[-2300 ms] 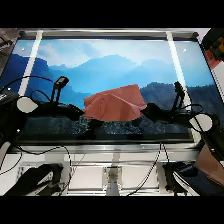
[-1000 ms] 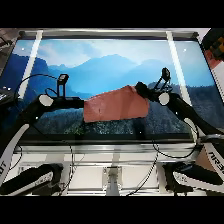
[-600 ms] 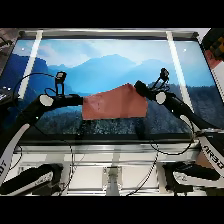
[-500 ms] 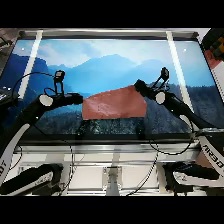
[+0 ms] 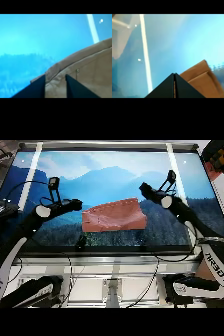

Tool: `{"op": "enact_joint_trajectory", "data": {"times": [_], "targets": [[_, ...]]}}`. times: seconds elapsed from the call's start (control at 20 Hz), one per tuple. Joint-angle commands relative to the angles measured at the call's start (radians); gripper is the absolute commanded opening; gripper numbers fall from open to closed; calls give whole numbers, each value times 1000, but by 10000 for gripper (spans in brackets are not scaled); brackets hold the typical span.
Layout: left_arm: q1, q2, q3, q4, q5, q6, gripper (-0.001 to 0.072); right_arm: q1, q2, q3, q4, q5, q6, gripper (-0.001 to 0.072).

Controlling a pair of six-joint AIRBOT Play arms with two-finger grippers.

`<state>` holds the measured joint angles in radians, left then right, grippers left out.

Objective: Fold the clothes and pants, and hang the long-sleeved shirts on hangers.

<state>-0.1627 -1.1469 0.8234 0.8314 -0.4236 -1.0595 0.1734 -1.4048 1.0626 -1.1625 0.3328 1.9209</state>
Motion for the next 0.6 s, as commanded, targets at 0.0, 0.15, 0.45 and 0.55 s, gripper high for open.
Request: {"op": "enact_joint_trajectory", "data": {"times": [0.0, 0.15, 0.45, 0.55], "targets": [[-1, 107, 14, -2, 2, 0, 85, -130, 2, 82, 14, 273, -148, 6], [-2, 216, 13, -50, -35, 1, 56, -249, -8, 92, 254, 444, -512, 3], [-2, 347, 13, -227, -93, 0, 292, -460, -214, 92, 682, 1030, -893, 47], [-2, 360, 13, -242, -93, 0, 293, -460, -262, 92, 647, 970, -885, 502]]}}
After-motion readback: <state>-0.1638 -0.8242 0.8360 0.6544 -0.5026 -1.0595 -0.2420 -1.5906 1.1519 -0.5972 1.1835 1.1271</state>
